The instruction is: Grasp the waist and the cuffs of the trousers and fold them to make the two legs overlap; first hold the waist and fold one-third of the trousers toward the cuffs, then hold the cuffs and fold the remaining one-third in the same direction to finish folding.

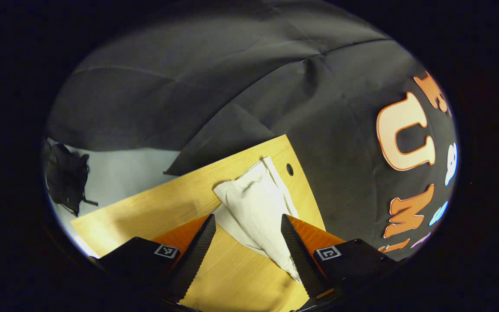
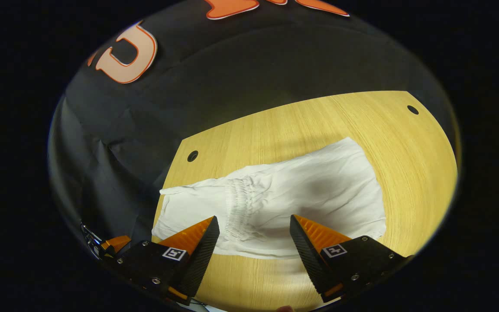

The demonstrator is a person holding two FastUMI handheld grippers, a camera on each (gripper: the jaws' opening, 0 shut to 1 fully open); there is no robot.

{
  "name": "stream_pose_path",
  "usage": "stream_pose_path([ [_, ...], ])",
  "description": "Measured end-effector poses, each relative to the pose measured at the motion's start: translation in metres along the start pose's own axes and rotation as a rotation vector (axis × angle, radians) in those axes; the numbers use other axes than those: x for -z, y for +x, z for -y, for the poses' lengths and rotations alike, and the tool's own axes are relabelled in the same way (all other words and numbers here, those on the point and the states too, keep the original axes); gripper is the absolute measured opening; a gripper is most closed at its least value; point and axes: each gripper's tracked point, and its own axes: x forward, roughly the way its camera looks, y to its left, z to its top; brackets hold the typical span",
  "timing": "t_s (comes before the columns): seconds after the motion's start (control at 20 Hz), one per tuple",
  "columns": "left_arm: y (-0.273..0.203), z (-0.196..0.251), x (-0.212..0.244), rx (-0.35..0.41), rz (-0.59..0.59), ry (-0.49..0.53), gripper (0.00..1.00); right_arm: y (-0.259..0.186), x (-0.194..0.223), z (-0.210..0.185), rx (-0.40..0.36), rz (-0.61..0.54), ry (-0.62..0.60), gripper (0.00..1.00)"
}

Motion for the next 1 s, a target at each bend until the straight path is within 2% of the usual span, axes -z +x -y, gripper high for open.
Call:
stream_pose_path([
  [0.3,0.037,-0.010,0.015,-0.030,-0.044,-0.082,0.99,-0.010,-0.007,0.033,0.034,-0.004,0.038,0.98],
  [0.35,0.024,-0.011,0.010,-0.042,-0.046,-0.088,0.99,-0.011,-0.007,0.038,0.038,-0.006,0.046,0.98],
  [0.65,0.043,-0.018,0.012,-0.092,-0.057,-0.104,1.00,-0.015,-0.015,0.059,0.047,-0.004,0.096,0.98],
  [1.0,0.058,-0.007,0.009,-0.086,-0.049,-0.077,1.00,-0.014,-0.020,0.073,0.041,-0.011,0.139,0.98],
])
